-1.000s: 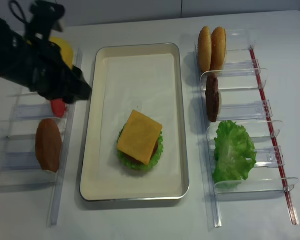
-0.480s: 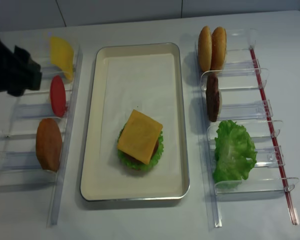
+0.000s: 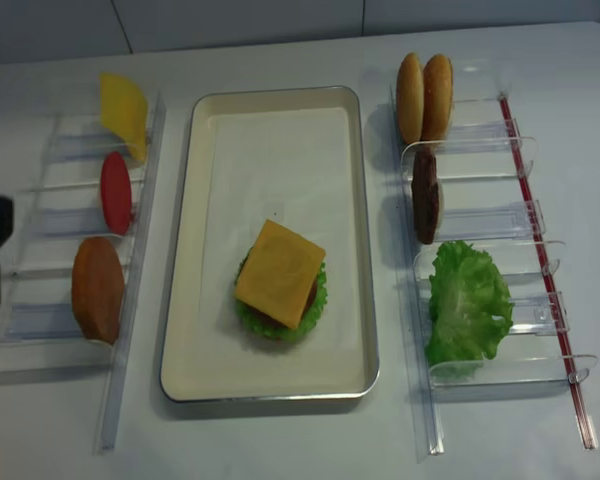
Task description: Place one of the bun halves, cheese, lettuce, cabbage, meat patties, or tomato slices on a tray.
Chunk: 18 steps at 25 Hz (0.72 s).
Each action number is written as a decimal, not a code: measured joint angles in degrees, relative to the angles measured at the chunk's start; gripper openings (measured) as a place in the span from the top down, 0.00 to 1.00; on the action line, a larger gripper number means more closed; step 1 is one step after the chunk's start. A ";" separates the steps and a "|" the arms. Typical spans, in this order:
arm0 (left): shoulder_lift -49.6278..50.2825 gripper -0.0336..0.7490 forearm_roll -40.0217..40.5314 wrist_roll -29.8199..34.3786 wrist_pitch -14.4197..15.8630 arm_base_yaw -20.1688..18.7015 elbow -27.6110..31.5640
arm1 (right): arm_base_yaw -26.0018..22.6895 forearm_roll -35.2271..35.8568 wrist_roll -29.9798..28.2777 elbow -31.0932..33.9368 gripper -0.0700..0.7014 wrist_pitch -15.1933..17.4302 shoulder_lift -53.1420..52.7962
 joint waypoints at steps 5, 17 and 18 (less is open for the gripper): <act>-10.06 0.36 0.00 -0.23 2.32 0.00 3.58 | 0.00 0.00 0.00 0.00 0.18 0.00 0.00; -30.57 0.36 0.00 -4.84 9.65 0.13 17.13 | 0.00 0.00 0.00 0.00 0.18 0.00 0.00; -32.45 0.36 0.00 -4.96 9.95 0.17 18.04 | 0.00 0.00 0.00 0.00 0.18 0.00 0.00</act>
